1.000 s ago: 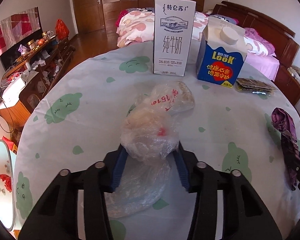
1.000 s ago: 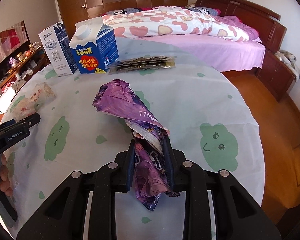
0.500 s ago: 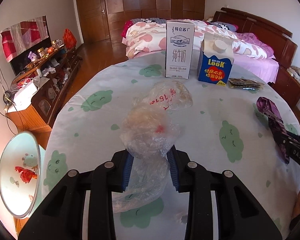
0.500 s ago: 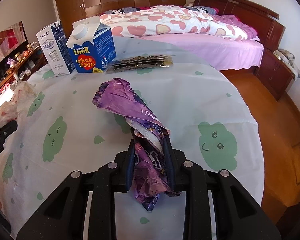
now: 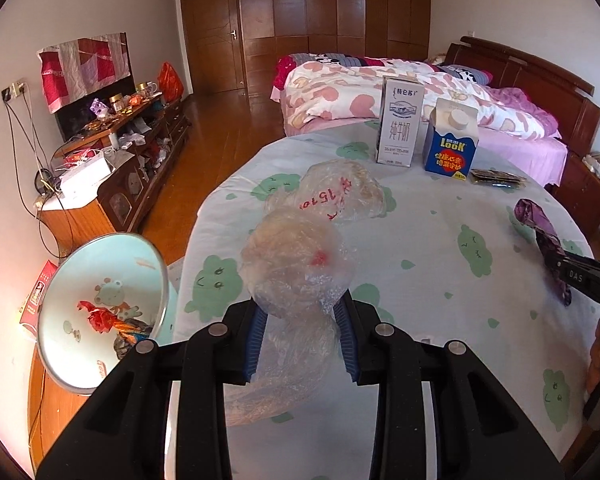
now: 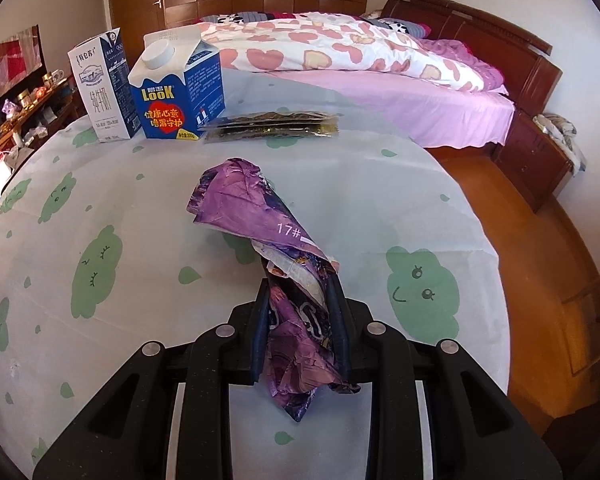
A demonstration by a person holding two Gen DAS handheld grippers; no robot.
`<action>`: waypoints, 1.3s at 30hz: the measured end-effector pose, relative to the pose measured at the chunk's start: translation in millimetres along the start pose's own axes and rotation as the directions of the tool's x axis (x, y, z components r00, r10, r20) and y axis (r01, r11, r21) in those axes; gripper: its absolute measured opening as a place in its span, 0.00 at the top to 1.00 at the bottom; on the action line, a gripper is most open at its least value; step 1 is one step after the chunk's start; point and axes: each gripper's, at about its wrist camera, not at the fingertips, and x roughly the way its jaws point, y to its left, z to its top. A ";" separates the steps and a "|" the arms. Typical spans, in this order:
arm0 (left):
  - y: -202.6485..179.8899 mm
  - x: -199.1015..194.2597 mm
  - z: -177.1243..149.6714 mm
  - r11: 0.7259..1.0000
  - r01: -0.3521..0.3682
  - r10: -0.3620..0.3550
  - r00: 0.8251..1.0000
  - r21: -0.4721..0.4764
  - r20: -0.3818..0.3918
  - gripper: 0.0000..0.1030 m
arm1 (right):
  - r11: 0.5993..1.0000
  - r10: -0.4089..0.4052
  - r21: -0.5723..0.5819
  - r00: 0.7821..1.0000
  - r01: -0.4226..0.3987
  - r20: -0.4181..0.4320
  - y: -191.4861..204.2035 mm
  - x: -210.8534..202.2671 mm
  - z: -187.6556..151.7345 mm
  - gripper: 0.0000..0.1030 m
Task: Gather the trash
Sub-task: 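Carry the clear bag with the left tool while the right tool carries the purple wrapper toward the basin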
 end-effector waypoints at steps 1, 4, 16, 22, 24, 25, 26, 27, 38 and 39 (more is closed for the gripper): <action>4.4 -3.2 -1.5 1.000 -0.003 0.003 1.000 -0.005 0.003 0.68 | 1.000 0.011 0.009 1.000 -0.011 0.000 1.4 -1.6 -2.6 0.73; 14.1 -11.8 -5.0 1.000 -0.015 0.015 1.000 -0.016 0.012 0.68 | 0.999 0.039 0.013 0.999 -0.039 0.006 9.9 -13.3 -13.7 0.73; 50.3 -37.7 -24.2 0.996 -0.067 0.069 0.997 -0.064 0.028 0.68 | 0.982 0.190 -0.034 0.980 -0.188 0.061 61.0 -72.4 -48.1 0.73; 66.0 -43.1 -30.8 0.993 -0.085 0.088 0.996 -0.087 0.027 0.68 | 0.966 0.249 -0.083 0.968 -0.244 0.042 93.4 -92.7 -58.0 0.73; 70.2 -44.8 -32.5 0.992 -0.090 0.093 0.995 -0.093 0.029 0.68 | 0.961 0.263 -0.096 0.964 -0.258 0.039 103.4 -96.0 -61.9 0.73; 71.9 -45.8 -33.7 0.991 -0.091 0.094 0.995 -0.096 0.028 0.68 | 0.957 0.276 -0.102 0.960 -0.271 0.037 110.0 -99.4 -64.2 0.73; 74.3 -46.5 -34.7 0.991 -0.094 0.097 0.995 -0.099 0.027 0.68 | 0.952 0.290 -0.109 0.956 -0.285 0.035 116.9 -102.7 -66.6 0.73; 76.7 -47.0 -36.0 0.990 -0.096 0.099 0.995 -0.102 0.026 0.68 | 0.949 0.299 -0.115 0.954 -0.293 0.033 120.9 -105.3 -67.8 0.73; 100.2 -53.1 -46.7 0.982 -0.125 0.129 0.991 -0.141 0.017 0.68 | 0.918 0.369 -0.161 0.929 -0.362 0.017 165.2 -120.4 -79.1 0.73; 101.2 -53.0 -47.7 0.981 -0.128 0.132 0.991 -0.144 0.014 0.68 | 0.916 0.374 -0.163 0.927 -0.367 0.015 167.6 -120.9 -79.5 0.73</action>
